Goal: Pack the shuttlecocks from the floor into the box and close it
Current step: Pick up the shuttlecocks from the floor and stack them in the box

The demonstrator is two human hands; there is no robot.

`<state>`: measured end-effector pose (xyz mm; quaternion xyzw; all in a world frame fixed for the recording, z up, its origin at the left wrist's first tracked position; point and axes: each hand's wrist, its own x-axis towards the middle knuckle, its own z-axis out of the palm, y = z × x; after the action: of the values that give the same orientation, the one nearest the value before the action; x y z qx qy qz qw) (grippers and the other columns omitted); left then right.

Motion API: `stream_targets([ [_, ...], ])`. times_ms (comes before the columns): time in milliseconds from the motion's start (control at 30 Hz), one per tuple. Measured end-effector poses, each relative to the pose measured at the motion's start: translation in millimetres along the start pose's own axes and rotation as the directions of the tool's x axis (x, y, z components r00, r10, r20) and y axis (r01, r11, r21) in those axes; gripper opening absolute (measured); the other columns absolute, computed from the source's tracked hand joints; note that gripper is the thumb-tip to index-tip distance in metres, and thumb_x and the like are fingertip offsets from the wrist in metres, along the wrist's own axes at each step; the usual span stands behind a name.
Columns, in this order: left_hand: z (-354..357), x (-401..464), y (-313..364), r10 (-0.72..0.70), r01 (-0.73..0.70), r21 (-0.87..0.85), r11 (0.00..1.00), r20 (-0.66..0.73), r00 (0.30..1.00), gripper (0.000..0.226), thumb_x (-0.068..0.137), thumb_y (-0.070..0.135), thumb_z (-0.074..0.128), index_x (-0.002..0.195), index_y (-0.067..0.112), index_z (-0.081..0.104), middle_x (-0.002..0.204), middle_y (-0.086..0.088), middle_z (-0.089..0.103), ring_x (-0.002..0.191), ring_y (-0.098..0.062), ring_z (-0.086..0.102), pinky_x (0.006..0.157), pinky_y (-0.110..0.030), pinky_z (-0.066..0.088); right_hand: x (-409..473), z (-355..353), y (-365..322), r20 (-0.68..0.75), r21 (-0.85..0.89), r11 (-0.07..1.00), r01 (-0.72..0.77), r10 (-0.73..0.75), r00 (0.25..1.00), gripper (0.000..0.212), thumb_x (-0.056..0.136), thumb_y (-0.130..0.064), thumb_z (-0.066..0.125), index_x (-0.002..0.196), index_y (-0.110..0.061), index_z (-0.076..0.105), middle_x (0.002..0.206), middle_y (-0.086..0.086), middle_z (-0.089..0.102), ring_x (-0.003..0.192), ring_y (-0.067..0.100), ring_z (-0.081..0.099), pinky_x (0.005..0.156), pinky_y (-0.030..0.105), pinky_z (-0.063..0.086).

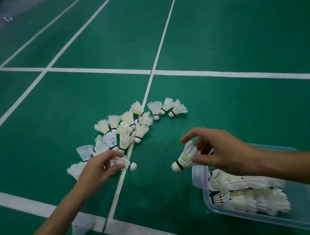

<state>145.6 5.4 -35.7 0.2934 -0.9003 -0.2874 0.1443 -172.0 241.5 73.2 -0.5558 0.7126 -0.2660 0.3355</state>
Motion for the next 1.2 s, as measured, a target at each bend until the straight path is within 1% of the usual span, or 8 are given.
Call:
stream_targets([
  [167,-27,-48,-20,-0.154,0.147,0.077,0.986,0.099,0.983,0.039,0.081,0.043,0.082,0.116,0.047,0.066,0.080,0.017,0.061,0.068,-0.009,0.056,0.062,-0.029,0.049,-44,-27,23,-0.051,0.067,0.997,-0.038,0.041,0.998,0.038,0.090,-0.022,0.082,0.118,-0.044,0.067,0.085,-0.007,0.065,0.078,0.015,0.071,0.075,0.038,0.061],
  [300,-36,-69,-25,-0.236,0.217,0.122,0.969,0.180,0.955,0.054,0.089,0.032,0.081,0.133,0.048,0.052,0.100,0.013,0.064,0.091,-0.003,0.062,0.082,-0.031,0.056,-50,-25,34,-0.057,0.052,0.997,-0.049,0.052,0.997,0.039,0.088,-0.029,0.082,0.117,-0.049,0.066,0.086,-0.012,0.065,0.078,0.015,0.070,0.072,0.037,0.060],
  [400,-23,-52,-17,-0.295,0.309,0.001,0.951,0.299,0.907,0.073,0.091,0.024,0.077,0.149,0.041,0.036,0.090,0.003,0.065,0.076,-0.008,0.062,0.072,-0.032,0.055,-46,-19,35,-0.031,0.053,0.998,-0.043,0.045,0.998,0.039,0.087,-0.033,0.081,0.119,-0.049,0.065,0.090,-0.015,0.067,0.081,0.013,0.071,0.074,0.036,0.061],
  [500,0,-23,-13,-0.284,0.294,-0.013,0.956,0.223,0.933,0.069,0.097,0.022,0.069,0.154,0.037,0.033,0.069,-0.001,0.063,0.056,-0.004,0.050,0.056,-0.032,0.046,-42,-11,34,-0.006,0.087,0.995,-0.037,0.037,0.999,0.039,0.089,-0.030,0.081,0.119,-0.048,0.065,0.093,-0.018,0.068,0.083,0.013,0.071,0.074,0.032,0.061],
  [633,24,28,-9,-0.326,0.274,0.357,0.893,0.093,0.941,0.054,0.100,0.048,0.063,0.149,0.038,0.042,0.066,0.006,0.068,0.054,-0.006,0.059,0.053,-0.028,0.055,-40,-9,35,-0.003,0.107,0.994,-0.033,0.034,0.999,0.039,0.090,-0.031,0.081,0.120,-0.049,0.065,0.093,-0.019,0.067,0.084,0.014,0.071,0.072,0.026,0.059],
  [767,40,53,-16,-0.411,0.282,0.569,0.773,0.109,0.905,0.033,0.101,0.051,0.061,0.127,0.031,0.065,0.086,0.009,0.071,0.066,-0.007,0.063,0.050,-0.022,0.042,-45,-16,35,-0.023,0.105,0.993,-0.052,0.055,0.998,0.039,0.089,-0.031,0.082,0.120,-0.050,0.065,0.091,-0.017,0.066,0.083,0.015,0.070,0.070,0.025,0.057],
  [1000,21,53,13,-0.271,0.234,0.393,0.889,0.039,0.962,0.028,0.097,0.052,0.064,0.099,0.026,0.073,0.068,0.016,0.069,0.048,0.001,0.061,0.047,-0.025,0.054,-65,-54,29,-0.138,0.117,0.990,-0.077,0.093,0.986,0.041,0.086,-0.025,0.084,0.120,-0.040,0.067,0.088,-0.003,0.066,0.078,0.016,0.071,0.074,0.035,0.061],
  [1200,-13,70,134,0.026,-0.020,0.165,0.986,-0.034,0.999,0.022,0.095,0.044,0.069,0.090,0.022,0.069,0.044,0.012,0.056,0.035,-0.002,0.049,0.048,-0.017,0.035,-105,-83,45,-0.303,0.172,0.977,-0.124,0.172,0.938,0.044,0.085,-0.013,0.085,0.122,-0.028,0.068,0.088,0.006,0.066,0.072,0.027,0.071,0.079,0.052,0.060],
])
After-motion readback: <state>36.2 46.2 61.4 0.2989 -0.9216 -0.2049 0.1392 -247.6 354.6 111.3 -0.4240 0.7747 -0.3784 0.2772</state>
